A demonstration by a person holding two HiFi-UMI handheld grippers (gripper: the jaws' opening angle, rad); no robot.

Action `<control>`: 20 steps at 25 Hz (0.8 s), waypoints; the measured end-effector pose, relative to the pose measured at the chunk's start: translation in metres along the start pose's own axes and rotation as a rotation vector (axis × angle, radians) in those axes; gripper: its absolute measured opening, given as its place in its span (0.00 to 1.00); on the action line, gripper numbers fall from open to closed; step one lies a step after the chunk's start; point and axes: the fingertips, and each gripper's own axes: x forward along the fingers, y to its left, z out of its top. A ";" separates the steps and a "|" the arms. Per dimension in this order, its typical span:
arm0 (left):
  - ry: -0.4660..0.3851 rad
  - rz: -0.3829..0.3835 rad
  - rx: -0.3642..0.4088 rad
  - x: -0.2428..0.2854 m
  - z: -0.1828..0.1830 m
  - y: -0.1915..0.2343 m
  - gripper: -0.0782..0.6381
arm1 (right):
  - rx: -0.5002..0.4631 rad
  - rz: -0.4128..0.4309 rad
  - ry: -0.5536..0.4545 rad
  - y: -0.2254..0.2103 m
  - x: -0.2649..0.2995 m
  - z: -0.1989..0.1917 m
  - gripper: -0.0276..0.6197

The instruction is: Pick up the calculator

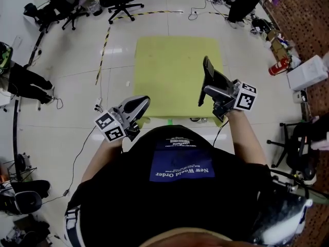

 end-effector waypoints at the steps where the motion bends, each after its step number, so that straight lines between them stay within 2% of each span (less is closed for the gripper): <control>1: 0.001 0.001 0.000 -0.002 0.000 0.001 0.12 | 0.002 -0.002 -0.005 -0.001 0.001 0.001 0.92; 12: -0.003 0.010 -0.004 -0.013 0.001 0.013 0.12 | 0.069 -0.048 -0.043 -0.023 -0.001 -0.005 0.92; 20: -0.010 0.014 -0.007 -0.016 0.006 0.019 0.12 | 0.067 -0.090 -0.044 -0.031 -0.001 -0.006 0.92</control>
